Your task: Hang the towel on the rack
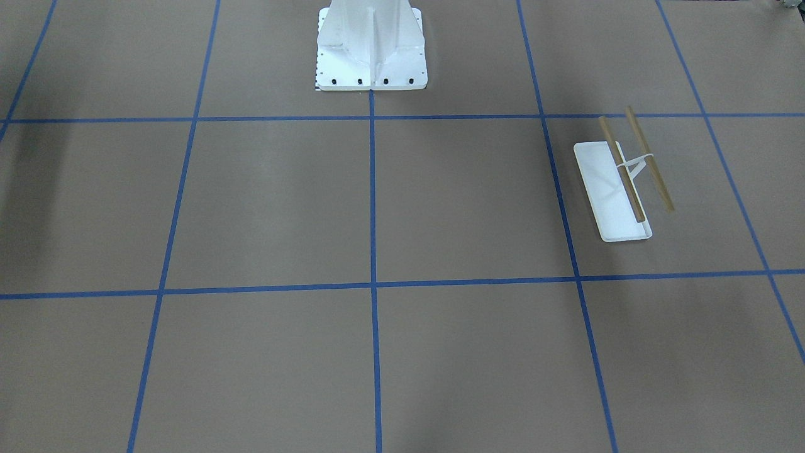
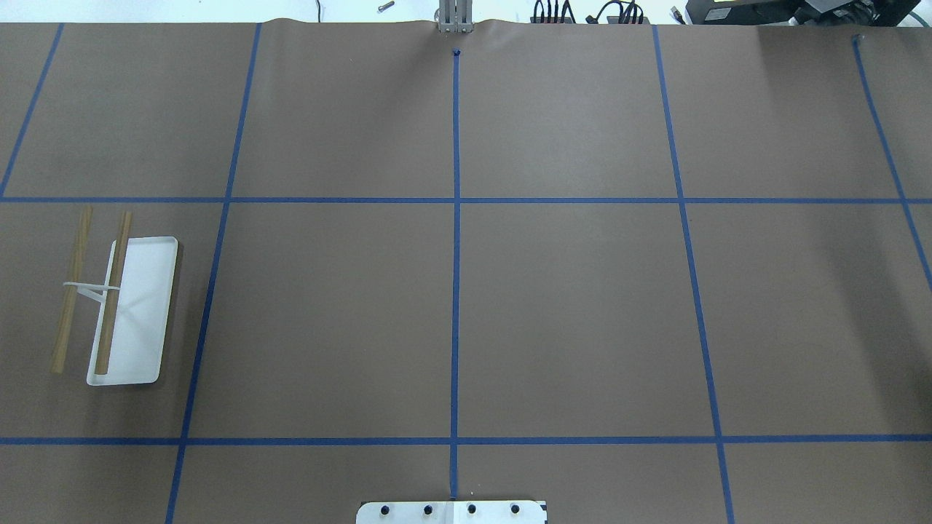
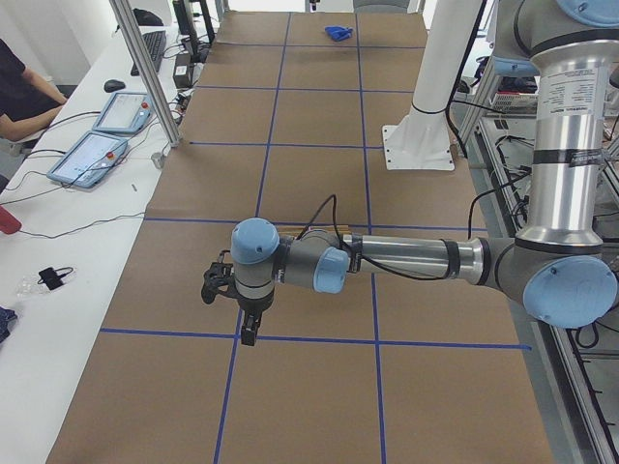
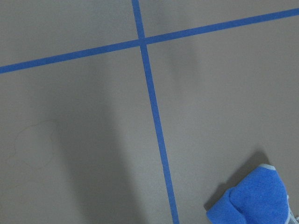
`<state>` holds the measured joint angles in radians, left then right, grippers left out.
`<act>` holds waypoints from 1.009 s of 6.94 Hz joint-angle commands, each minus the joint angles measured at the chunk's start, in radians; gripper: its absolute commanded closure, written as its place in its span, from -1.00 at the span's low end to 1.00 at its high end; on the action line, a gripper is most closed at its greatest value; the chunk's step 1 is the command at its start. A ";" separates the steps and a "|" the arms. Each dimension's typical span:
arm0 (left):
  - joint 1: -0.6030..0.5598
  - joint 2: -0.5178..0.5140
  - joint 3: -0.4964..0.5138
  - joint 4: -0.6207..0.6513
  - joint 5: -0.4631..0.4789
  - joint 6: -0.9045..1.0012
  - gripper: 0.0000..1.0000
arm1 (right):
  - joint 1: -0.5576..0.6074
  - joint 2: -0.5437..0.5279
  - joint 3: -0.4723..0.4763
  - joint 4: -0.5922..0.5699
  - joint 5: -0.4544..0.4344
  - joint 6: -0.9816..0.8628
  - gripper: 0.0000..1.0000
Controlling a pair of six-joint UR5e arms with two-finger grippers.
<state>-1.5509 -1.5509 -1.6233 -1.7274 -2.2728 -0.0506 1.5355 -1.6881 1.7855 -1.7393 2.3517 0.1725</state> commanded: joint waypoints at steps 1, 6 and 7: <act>0.000 0.000 0.000 -0.004 -0.001 0.000 -0.97 | 0.003 -0.019 0.024 0.006 0.009 -0.010 -1.00; 0.002 -0.001 0.005 -0.009 0.004 0.009 -0.97 | 0.003 -0.015 0.022 0.006 -0.002 -0.004 -1.00; 0.002 -0.001 0.008 -0.011 0.006 0.008 -0.97 | 0.003 -0.013 0.020 0.006 -0.002 -0.002 -1.00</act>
<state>-1.5493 -1.5518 -1.6166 -1.7368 -2.2688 -0.0420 1.5386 -1.7039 1.8069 -1.7334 2.3503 0.1679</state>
